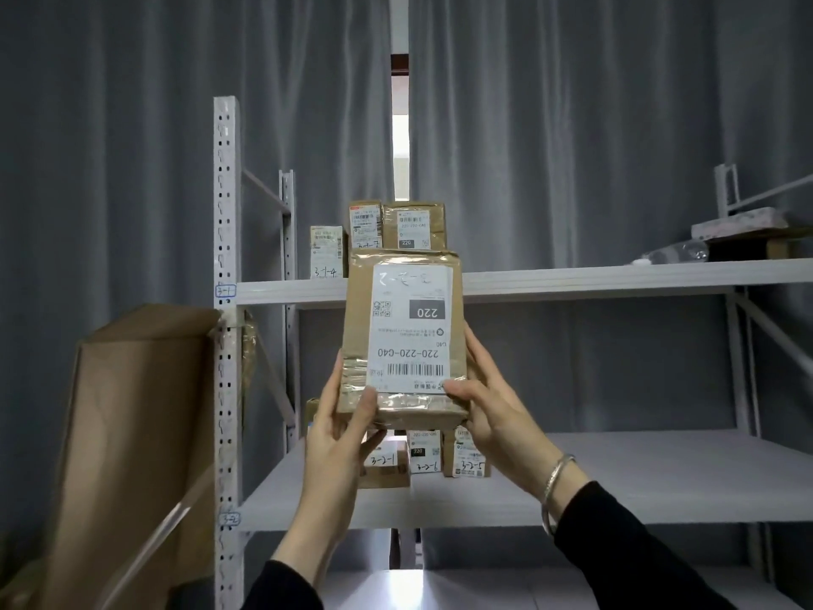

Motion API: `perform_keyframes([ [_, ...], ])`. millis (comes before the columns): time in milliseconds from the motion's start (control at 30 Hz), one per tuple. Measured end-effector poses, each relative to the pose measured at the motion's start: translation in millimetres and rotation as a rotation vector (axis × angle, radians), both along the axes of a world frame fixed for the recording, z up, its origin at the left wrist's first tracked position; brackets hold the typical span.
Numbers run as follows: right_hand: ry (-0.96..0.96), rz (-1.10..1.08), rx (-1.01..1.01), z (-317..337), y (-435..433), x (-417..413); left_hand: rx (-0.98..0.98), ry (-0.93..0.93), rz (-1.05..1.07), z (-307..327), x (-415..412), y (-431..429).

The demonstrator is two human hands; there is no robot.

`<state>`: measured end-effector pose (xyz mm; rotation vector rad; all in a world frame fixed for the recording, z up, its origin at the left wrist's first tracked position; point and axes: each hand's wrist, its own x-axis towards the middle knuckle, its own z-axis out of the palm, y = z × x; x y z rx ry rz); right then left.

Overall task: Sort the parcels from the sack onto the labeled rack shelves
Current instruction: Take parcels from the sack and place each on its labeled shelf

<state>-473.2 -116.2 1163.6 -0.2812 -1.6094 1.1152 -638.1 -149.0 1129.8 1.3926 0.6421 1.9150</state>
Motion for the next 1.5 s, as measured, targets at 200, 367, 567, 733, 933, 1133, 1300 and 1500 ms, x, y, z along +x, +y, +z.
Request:
perform_keyframes([
  [200, -0.037, 0.048, -0.016, 12, -7, 22, -0.153, -0.071, -0.025, 13, 5, -6],
  [367, -0.216, -0.084, -0.012, 29, -7, 52, -0.262, -0.183, -0.155, 18, -2, -13],
  [567, -0.333, -0.148, -0.025, 53, -4, 68, -0.431, -0.025, -0.283, 3, -26, -17],
  [733, -0.360, -0.175, 0.027, 72, -7, 61, -0.532, 0.077, -0.419, -23, -4, -23],
  [933, -0.124, -0.549, -0.041, 53, 2, 55, -0.344, -0.228, -0.307, -39, 10, -20],
  [1133, -0.007, -0.158, -0.181, -29, -4, 19, -0.170, -0.618, -0.225, -30, 31, -6],
  [1300, -0.047, -0.176, -0.092, -48, -6, 0, -0.122, -0.610, -0.219, -25, 30, 12],
  [1500, -0.069, -0.258, -0.042, -47, -2, -1, -0.119, -0.472, -0.178, -25, 18, 23],
])
